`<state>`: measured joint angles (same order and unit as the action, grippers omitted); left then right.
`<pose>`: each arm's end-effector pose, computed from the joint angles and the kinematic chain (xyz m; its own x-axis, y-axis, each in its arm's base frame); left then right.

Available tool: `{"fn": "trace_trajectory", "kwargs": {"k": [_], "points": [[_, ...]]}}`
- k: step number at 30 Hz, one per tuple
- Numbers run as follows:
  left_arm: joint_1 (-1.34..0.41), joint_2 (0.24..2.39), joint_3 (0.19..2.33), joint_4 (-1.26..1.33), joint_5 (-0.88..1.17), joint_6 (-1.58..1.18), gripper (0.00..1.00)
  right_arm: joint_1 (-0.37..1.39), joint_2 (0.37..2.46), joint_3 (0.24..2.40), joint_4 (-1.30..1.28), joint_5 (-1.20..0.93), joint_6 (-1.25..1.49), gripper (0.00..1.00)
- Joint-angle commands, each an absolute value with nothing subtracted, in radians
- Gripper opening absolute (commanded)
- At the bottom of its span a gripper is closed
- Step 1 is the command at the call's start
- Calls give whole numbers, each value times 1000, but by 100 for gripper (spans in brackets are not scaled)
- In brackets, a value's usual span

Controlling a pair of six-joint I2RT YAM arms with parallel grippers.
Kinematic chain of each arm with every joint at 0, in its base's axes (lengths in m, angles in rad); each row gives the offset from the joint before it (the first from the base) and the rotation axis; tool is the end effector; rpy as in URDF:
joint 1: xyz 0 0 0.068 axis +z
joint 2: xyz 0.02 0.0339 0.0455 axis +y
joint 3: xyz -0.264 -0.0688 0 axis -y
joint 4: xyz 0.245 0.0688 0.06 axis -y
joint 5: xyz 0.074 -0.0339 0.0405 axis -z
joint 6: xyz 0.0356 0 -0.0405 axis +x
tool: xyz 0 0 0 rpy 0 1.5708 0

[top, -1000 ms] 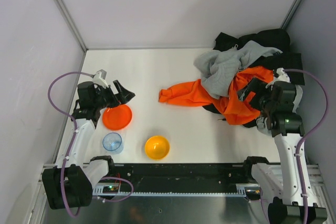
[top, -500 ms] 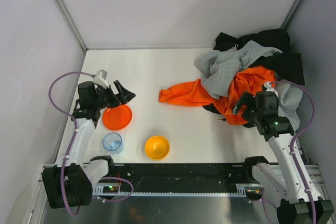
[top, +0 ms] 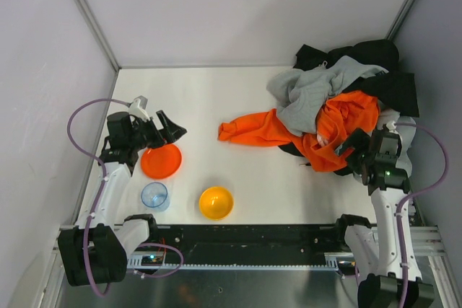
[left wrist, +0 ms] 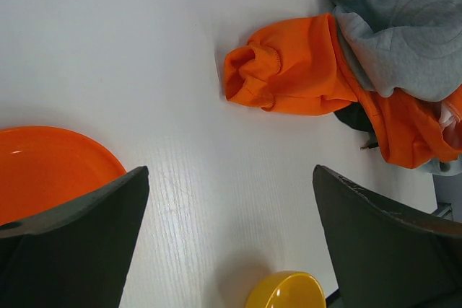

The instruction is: Pick out a specific cloth from the pile

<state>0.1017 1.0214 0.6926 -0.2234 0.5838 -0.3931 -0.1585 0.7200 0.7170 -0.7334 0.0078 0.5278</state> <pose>0.2225 0.0030 0.2619 -0.6284 -0.3854 -0.6757 0.1531 0.7904 -0.5932 0.1460 -0.0236 0.2732 -0.4906 0.5884 -0.6427 0.4753 0.7989 0.3686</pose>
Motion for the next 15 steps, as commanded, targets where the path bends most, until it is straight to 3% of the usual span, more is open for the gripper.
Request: {"fn": "trace_trajectory", "kwargs": {"k": [1,15], "points": [[112,1022,729,-213,615,-405,100,-202,763,702,-701,-81,534,99],[112,1023,729,-213,617,-405,100,-291,809,579,-582,-260,537,87]]}}
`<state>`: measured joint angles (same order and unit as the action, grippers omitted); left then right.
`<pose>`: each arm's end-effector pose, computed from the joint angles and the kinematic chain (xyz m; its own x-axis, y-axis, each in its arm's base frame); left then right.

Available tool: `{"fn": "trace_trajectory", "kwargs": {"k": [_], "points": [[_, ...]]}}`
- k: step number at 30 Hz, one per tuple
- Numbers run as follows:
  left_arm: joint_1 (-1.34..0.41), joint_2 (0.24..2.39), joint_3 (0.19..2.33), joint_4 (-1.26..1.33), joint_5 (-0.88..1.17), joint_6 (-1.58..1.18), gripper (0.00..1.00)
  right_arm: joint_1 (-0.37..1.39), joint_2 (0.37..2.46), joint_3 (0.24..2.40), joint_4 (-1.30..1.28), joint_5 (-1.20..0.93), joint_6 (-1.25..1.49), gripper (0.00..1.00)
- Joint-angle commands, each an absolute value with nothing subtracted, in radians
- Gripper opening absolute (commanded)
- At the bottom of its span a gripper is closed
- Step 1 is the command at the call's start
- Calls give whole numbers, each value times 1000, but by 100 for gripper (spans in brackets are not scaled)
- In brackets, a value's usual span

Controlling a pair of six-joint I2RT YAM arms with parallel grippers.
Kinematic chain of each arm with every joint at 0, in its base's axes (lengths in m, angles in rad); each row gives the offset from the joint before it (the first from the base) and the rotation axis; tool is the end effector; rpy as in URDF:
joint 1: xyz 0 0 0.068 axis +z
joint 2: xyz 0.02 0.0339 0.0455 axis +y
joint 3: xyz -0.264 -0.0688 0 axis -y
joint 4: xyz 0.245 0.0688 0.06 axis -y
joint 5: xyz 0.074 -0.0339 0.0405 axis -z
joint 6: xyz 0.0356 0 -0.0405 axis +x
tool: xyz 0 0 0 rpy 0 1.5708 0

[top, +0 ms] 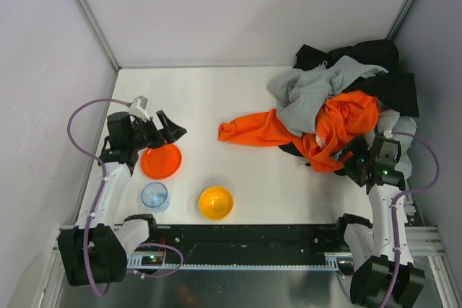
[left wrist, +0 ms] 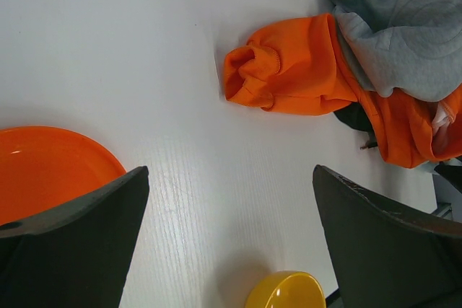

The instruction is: Pick out a specific cloth from the pile

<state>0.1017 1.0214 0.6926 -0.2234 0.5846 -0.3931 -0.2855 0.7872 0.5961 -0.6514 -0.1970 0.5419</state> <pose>0.2225 0.0030 0.2619 -0.6287 -0.3853 -0.6755 0.1537 0.7900 -0.5935 0.1537 -0.0378 0.2316 -0.5355 0.6843 -0.4949 0.4989 0.7292 0.4684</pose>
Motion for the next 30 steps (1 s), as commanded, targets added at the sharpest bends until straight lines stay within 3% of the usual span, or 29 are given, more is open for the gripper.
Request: {"fn": "trace_trajectory", "kwargs": {"k": [1,7,10,23,30], "points": [[112,1022,729,-213,616,-405,100,-291,818,572,-571,-276,537,85],[112,1023,730,-214,617,-406,100,-291,842,541,-507,-325,542,63],[112,1022,729,-214,617,-405,100,-291,860,537,-490,-332,543,57],[112,1022,730,-214,618,-405,100,-259,893,540,-392,-388,561,5],[112,1024,730,-214,618,-405,100,-204,865,558,-368,-371,575,0]]}}
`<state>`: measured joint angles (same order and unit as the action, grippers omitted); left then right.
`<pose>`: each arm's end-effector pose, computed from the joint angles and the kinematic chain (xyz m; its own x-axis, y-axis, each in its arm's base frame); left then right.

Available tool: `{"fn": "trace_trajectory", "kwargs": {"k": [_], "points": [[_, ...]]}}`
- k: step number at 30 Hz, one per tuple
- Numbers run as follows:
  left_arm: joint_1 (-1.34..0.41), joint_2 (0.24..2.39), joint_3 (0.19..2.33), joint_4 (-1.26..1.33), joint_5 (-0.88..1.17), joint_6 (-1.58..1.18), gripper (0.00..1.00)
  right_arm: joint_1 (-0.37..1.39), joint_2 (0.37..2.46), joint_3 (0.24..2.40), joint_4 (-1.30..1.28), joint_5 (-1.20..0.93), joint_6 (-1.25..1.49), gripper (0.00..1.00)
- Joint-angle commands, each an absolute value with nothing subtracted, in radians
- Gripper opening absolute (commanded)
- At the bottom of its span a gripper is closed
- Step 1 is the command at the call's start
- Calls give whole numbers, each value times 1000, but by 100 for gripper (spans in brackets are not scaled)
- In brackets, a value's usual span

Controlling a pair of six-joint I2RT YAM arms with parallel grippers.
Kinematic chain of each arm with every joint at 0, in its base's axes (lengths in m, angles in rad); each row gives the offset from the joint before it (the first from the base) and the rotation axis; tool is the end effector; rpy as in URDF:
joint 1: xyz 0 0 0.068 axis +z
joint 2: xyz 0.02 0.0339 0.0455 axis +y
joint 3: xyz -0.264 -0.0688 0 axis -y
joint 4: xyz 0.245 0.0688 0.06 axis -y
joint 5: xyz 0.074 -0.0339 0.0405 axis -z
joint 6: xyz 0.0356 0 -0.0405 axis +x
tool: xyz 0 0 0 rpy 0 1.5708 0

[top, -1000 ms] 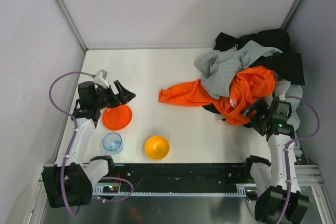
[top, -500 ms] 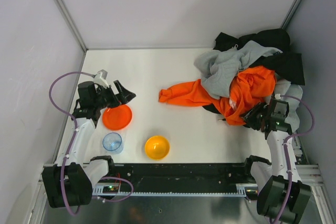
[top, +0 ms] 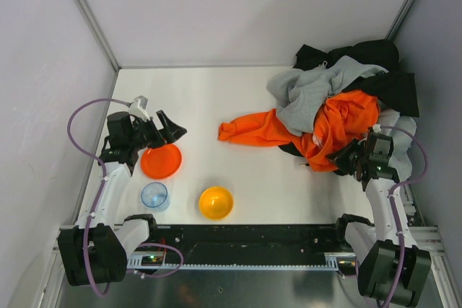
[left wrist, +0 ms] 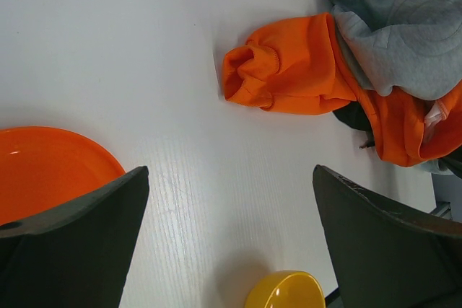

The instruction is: Pick out a specific cloth from the pile

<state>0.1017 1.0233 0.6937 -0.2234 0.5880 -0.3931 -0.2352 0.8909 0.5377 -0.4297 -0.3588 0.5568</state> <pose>0.2228 0.0029 0.2620 -0.6302 -0.3847 -0.6744 0.1556 0.7885 -0.5951 0.1787 -0.0300 0.2146 -0.5949 0.6514 -0.4709 0.3422 0.7354 0.5849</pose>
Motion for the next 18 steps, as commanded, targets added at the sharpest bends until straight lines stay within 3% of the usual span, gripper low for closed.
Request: {"fn": "trace_trajectory", "kwargs": {"k": [1,4,13,18], "points": [[112,1025,730,-214,619,-405,100,-193,862,565,-361,-367,579,0],[111,1026,729,-215,621,-405,100,-159,873,605,-364,-354,579,2],[112,1026,730,-213,622,-406,100,-142,838,638,-484,-238,541,54],[112,1025,730,-214,623,-406,99,-200,764,629,-548,-210,530,75]]}}
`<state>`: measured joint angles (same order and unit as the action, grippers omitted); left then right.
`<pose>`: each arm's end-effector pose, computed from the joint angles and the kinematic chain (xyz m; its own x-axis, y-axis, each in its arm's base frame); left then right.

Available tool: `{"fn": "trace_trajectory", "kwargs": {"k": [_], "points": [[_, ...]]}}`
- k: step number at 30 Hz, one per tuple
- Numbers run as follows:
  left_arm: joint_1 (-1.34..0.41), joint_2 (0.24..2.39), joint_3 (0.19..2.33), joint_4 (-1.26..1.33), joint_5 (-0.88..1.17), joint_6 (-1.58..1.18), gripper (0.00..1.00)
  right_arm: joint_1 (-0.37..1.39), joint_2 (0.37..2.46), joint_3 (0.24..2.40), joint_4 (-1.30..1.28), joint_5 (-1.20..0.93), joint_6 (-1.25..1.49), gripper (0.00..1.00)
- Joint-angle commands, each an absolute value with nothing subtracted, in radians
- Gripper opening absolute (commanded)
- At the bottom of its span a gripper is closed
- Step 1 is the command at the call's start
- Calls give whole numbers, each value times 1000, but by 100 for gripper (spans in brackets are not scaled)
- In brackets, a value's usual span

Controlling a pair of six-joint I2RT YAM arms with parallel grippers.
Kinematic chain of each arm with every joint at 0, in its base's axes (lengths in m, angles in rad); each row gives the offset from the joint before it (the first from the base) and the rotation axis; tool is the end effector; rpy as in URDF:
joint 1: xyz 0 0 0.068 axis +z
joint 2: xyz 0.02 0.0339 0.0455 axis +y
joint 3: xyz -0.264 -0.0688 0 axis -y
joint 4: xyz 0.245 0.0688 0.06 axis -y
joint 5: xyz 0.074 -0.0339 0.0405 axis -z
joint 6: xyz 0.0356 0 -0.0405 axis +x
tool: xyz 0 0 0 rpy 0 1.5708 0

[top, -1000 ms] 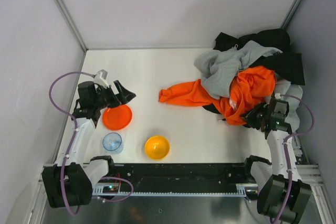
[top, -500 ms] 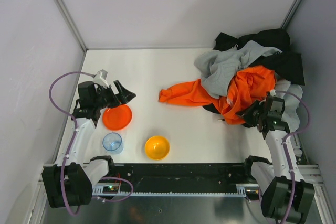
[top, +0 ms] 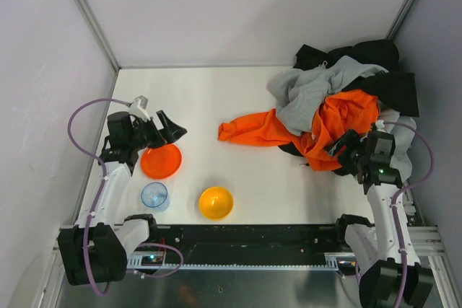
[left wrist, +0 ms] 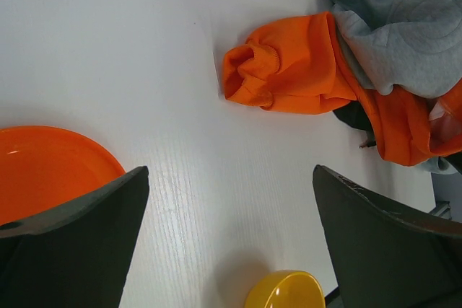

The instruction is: Pick out a specific cloth from the pile

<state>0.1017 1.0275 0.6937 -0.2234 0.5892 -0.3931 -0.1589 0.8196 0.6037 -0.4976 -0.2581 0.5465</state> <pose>0.2234 0.0029 0.2611 -0.6334 -0.3848 -0.6714 0.1539 0.7877 -0.5966 0.1732 -0.0186 0.2416 -0.5716 0.6005 -0.5591 0.3038 0.7879 0.5357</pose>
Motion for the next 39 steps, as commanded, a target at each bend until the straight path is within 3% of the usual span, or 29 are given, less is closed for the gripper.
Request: {"fn": "trace_trajectory", "kwargs": {"k": [1,9,28,35,39], "points": [[112,1024,730,-215,623,-407,100,-216,752,626,-558,-209,529,76],[112,1023,729,-214,625,-408,100,-326,709,576,-570,-272,533,77],[112,1037,732,-213,627,-408,100,-349,903,513,-375,-404,557,59],[112,1043,733,-213,628,-408,100,-277,981,512,-300,-408,587,36],[112,1045,733,-213,628,-409,100,-250,1005,512,-244,-443,605,9]]}}
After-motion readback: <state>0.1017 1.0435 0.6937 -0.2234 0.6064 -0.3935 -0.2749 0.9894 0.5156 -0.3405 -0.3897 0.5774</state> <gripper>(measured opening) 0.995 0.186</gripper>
